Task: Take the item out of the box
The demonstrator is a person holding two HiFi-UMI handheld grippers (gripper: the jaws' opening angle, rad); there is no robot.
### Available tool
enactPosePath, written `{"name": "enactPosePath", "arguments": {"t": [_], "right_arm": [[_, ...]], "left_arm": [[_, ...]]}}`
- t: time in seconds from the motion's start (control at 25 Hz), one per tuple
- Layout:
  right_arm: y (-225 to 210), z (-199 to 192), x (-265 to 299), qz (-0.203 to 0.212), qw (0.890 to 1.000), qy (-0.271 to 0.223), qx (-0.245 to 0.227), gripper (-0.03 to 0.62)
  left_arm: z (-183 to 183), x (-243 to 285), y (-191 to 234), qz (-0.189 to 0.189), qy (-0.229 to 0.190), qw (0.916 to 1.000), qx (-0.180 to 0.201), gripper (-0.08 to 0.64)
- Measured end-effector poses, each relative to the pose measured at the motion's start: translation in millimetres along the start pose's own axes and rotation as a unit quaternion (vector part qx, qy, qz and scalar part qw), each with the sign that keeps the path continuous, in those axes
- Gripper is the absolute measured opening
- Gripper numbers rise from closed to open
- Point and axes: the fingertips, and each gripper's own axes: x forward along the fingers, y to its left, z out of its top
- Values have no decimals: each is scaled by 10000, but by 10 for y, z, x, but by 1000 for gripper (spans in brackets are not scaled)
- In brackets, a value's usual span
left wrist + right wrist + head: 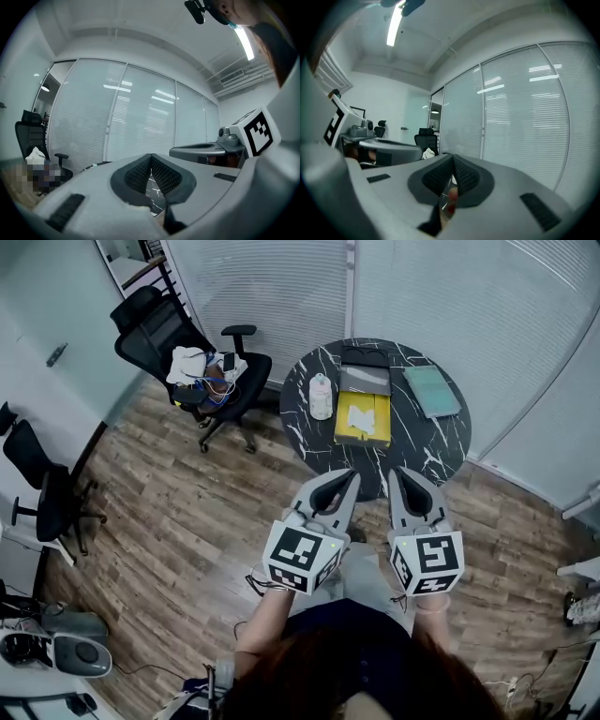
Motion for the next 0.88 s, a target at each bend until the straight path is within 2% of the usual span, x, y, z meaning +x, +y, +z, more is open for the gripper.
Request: {"name": "enactPosePath", "arguments": {"t": [0.48,0.88], "right_arm": [[-297,24,362,6,9999,-10,-165,25],[-493,-18,807,77,9991,201,-356,25]], "left_arm": [[99,366,206,34,-24,9999,137,26],[135,752,451,10,43,9999,122,26]]}}
